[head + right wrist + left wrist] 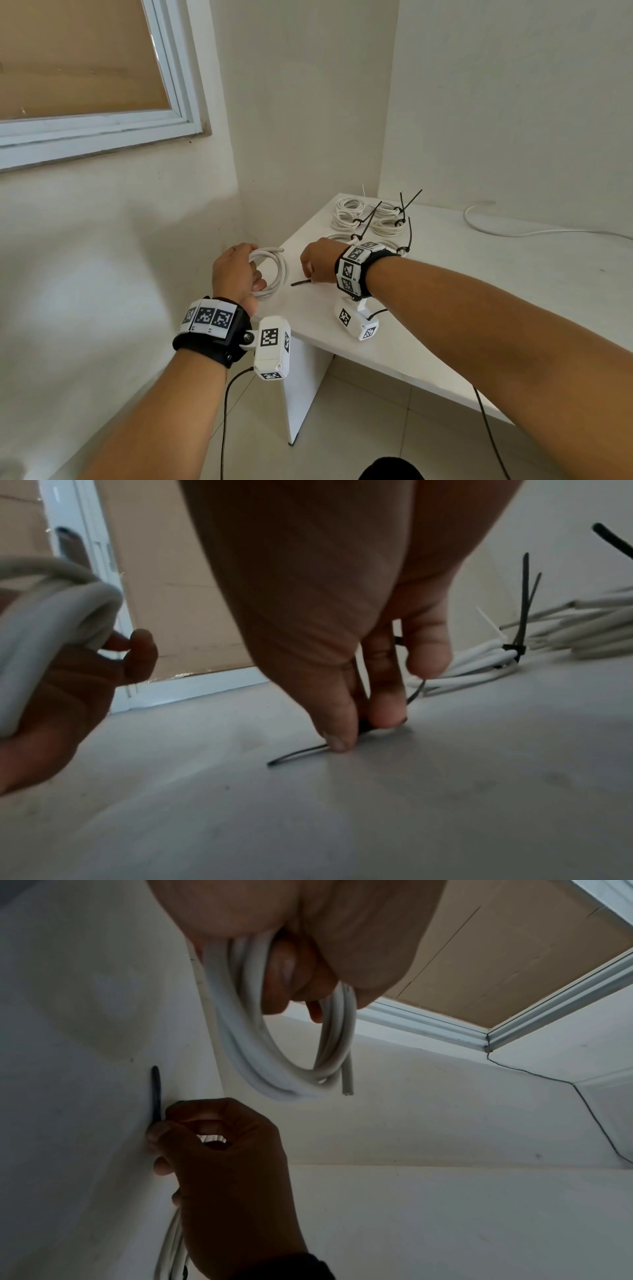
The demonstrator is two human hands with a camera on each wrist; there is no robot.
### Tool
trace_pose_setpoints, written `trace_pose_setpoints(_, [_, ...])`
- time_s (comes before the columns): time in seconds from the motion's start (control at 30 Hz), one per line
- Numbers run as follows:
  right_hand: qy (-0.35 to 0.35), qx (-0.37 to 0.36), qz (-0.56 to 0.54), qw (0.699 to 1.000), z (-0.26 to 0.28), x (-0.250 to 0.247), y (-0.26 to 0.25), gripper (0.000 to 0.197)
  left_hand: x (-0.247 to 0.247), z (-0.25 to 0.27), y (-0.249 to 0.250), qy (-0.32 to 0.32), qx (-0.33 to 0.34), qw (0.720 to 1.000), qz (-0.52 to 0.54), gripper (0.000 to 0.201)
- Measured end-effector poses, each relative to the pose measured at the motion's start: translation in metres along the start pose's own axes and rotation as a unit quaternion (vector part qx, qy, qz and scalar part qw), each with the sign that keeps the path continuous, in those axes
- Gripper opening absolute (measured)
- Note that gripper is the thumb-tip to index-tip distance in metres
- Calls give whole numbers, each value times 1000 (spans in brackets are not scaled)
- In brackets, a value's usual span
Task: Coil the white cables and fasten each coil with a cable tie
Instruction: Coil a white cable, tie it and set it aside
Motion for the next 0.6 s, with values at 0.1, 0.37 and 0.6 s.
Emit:
trace_pose_setpoints(0.1, [4, -16, -16, 1000, 7, 0, 0, 17, 4, 1, -2, -3, -4, 1000, -4, 17])
trace_pose_setpoints(0.37, [20, -30, 48, 998, 17, -2, 8, 10, 20, 8, -3, -19, -5, 1000, -22, 19])
trace_pose_setpoints(0.6, [117, -44, -89, 988, 39, -29, 26, 16, 31, 13, 1, -31, 0, 999, -27, 20])
Point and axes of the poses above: each hand's wrist, its own z-axis away from the middle knuckle, its own x-axis out of the palm, y = z × x, the point moved 7 cm from there along -z, towards the middle knuckle, and after that the axes turned 7 degrees about -x, right-handed, at the moved point
